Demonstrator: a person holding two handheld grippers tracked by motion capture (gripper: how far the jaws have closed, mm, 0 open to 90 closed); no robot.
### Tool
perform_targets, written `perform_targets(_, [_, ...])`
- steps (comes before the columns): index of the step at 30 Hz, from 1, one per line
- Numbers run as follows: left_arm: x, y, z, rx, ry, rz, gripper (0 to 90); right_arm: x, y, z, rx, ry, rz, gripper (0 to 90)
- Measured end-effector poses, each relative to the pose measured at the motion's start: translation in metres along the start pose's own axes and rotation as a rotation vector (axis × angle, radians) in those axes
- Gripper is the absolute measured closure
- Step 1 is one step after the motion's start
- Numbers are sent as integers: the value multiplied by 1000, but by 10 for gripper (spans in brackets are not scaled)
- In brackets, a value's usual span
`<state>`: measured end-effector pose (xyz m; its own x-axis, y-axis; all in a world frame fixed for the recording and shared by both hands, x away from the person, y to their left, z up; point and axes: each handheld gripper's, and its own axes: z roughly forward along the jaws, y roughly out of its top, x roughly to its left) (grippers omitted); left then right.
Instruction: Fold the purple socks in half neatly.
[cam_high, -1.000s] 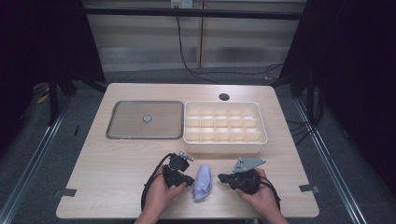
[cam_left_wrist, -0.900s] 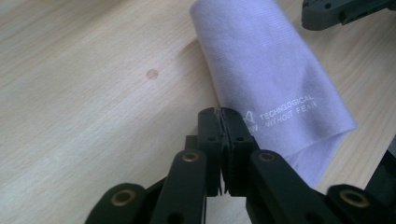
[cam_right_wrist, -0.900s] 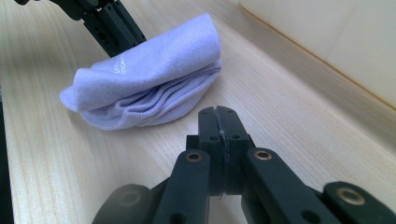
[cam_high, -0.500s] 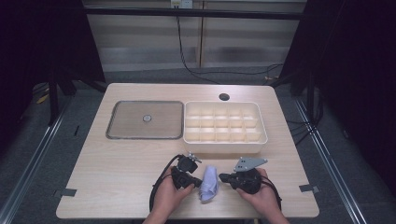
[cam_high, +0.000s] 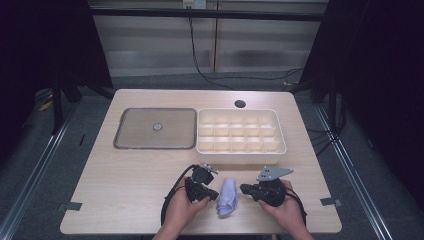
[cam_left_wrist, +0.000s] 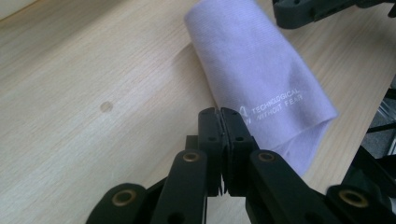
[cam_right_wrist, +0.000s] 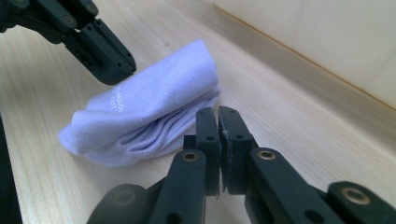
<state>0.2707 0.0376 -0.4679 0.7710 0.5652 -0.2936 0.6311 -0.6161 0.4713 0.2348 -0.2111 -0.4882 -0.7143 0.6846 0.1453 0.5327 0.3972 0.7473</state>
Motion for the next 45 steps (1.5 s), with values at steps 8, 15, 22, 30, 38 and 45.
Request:
perform_targets(8, [-1, -3, -3, 4, -2, 25, 874, 1, 0, -7, -18, -3, 35, 783])
perform_targets(15, [0, -3, 3, 16, -11, 28, 870, -1, -4, -12, -26, 28, 130, 675])
perform_targets(22, [-5, 0, 8, 12, -23, 36, 869, -4, -6, -12, -32, 47, 232, 597])
perform_targets(30, [-6, 0, 6, 7, -22, 46, 867, 1, 6, -9, -34, 79, 273, 534])
perform_targets(38, [-8, -2, 5, -3, -24, 36, 867, 5, 11, 3, 1, 118, 316, 517])
perform_targets(45, [-10, -1, 5, -1, -24, 42, 867, 4, 12, 7, 13, 137, 393, 501])
